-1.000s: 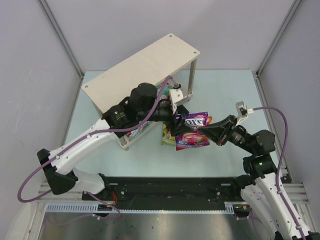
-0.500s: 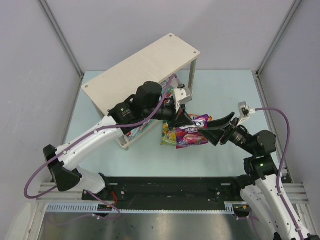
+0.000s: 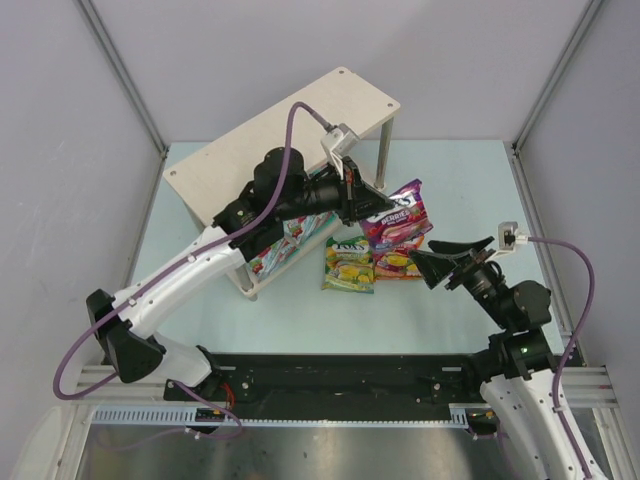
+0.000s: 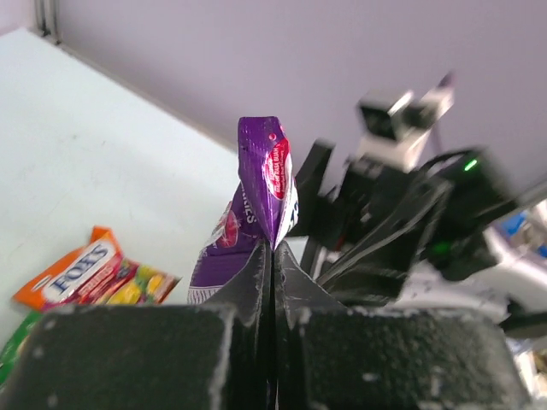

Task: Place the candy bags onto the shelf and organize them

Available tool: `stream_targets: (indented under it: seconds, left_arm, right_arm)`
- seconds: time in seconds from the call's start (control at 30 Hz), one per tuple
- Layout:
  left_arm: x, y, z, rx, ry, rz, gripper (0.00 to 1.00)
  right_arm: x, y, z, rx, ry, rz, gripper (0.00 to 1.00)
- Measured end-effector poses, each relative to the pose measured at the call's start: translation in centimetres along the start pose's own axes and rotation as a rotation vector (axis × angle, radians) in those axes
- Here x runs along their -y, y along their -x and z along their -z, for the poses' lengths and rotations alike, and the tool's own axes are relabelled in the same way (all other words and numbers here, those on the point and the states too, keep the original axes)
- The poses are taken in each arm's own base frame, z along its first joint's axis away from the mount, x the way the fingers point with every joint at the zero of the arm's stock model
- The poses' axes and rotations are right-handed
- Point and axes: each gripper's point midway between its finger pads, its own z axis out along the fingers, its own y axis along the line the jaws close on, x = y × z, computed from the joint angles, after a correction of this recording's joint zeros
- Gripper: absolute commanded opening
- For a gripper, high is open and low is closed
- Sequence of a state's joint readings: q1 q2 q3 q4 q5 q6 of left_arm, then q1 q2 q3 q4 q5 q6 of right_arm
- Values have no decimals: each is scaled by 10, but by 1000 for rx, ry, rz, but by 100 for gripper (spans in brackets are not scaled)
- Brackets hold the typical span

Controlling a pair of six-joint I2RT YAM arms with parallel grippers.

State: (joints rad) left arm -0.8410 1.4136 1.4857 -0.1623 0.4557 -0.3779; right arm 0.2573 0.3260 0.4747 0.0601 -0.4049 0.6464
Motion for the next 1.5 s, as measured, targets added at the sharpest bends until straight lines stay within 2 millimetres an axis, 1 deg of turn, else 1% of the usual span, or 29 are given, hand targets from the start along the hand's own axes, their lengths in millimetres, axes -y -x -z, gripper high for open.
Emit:
stream_targets:
  seconds: [0.03, 0.17, 0.3, 0.37, 0.57, 0.67, 0.77, 0.87, 0.9, 0.97, 1.0, 1.07, 1.1, 1.13, 1.17, 1.2, 1.23, 1.3, 1.4, 1.47, 1.5]
  left_arm:
    - [3, 8, -1, 32, -5, 31, 0]
    - [15, 29, -3, 103, -42, 114, 0]
    - [26, 45, -2, 149, -78, 156, 0]
    - [29, 49, -2, 163, -92, 169, 0]
    - [32, 54, -2, 181, -105, 185, 0]
    - [31, 51, -3, 176, -105, 194, 0]
    - [28, 46, -4, 166, -103, 202, 0]
    - [26, 39, -6, 154, -104, 212, 0]
    - [24, 36, -7, 150, -102, 214, 0]
    - [21, 31, -8, 146, -97, 220, 0]
    - [20, 31, -8, 147, -97, 222, 0]
    - [19, 32, -7, 152, -99, 222, 1]
    - [19, 33, -7, 154, -97, 221, 8]
    - [18, 32, -7, 155, -96, 221, 19]
    - [16, 32, -7, 154, -92, 222, 34]
    - [15, 33, -7, 157, -88, 219, 62]
    - [13, 33, -6, 160, -82, 216, 78]
    - [8, 35, -5, 167, -61, 203, 99]
    - [-3, 39, 0, 167, 16, 178, 100]
    - [-8, 51, 6, 178, 73, 136, 100]
    - [-9, 61, 11, 191, 105, 106, 100]
  right_arm:
    - [4, -4, -1, 2, -1, -12, 100]
    - [15, -16, -6, 16, 9, -62, 100]
    - [12, -11, -15, 56, 58, -94, 100]
    - [9, -6, -20, 80, 89, -109, 100]
    - [-9, 13, -31, 148, 201, -143, 100]
    - [-19, 23, -33, 183, 256, -162, 99]
    - [-28, 33, -32, 217, 308, -177, 96]
    - [-34, 37, -31, 232, 334, -185, 84]
    - [-36, 38, -30, 235, 343, -186, 72]
    - [-37, 40, -29, 239, 350, -190, 57]
    - [-37, 40, -29, 240, 348, -197, 42]
    - [-35, 41, -29, 240, 344, -205, 30]
    - [-36, 41, -29, 238, 345, -209, 19]
    - [-37, 41, -28, 237, 351, -212, 15]
    - [-40, 41, -27, 235, 359, -217, 12]
    - [-41, 41, -26, 234, 363, -215, 9]
    - [-42, 41, -26, 233, 364, -213, 9]
    - [-42, 41, -25, 230, 356, -210, 8]
    - [-41, 43, -26, 222, 331, -201, 8]
    - [-41, 47, -28, 218, 307, -192, 6]
    - [-42, 49, -30, 216, 297, -187, 6]
